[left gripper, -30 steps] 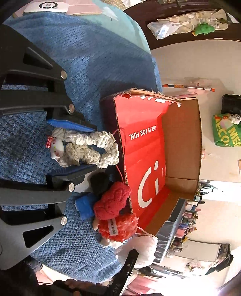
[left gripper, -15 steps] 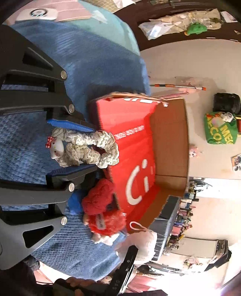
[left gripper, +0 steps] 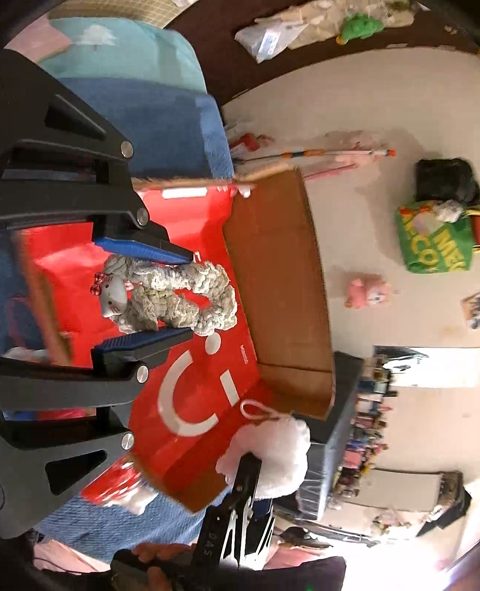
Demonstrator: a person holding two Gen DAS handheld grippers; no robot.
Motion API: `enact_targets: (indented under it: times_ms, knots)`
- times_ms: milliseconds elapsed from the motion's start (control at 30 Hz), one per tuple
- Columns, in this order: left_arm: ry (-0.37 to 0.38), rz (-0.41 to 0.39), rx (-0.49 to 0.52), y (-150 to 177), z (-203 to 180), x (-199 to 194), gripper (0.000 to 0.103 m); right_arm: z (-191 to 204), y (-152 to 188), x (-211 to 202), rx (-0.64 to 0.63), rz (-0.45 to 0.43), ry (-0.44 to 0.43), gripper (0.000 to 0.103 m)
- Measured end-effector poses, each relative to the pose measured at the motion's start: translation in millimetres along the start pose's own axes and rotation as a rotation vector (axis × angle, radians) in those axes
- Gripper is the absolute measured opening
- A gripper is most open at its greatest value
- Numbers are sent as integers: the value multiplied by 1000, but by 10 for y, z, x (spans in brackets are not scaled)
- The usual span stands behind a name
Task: Organize soft objects
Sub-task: 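Carry both items into the red-lined box and open the left gripper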
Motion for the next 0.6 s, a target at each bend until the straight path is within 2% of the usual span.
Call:
enact_targets:
  times_ms: [200, 333, 433, 600]
  knots:
    - [4, 159, -9, -109, 62, 809, 33, -20, -114, 787, -22, 149, 45, 56]
    - [-48, 248, 15, -56, 81, 1309, 33, -39, -92, 1162, -32, 221, 75, 56]
    - [-73, 296, 6, -50, 137, 1566, 33, -9, -68, 1384, -89, 253, 124, 56]
    - [-105, 339, -27, -10, 270, 1815, 33, -69, -4, 1618, -104, 308, 164, 56]
Point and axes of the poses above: each gripper's, at about its wrist camera, not at the fingertips, and x roughly the way its jaws point, z to its left, y to its underside, the point moved 2 cm from there along x, roughly the way its jaws point, and after that the axes turned 11 degrees about -z, right-handed, at the moved point
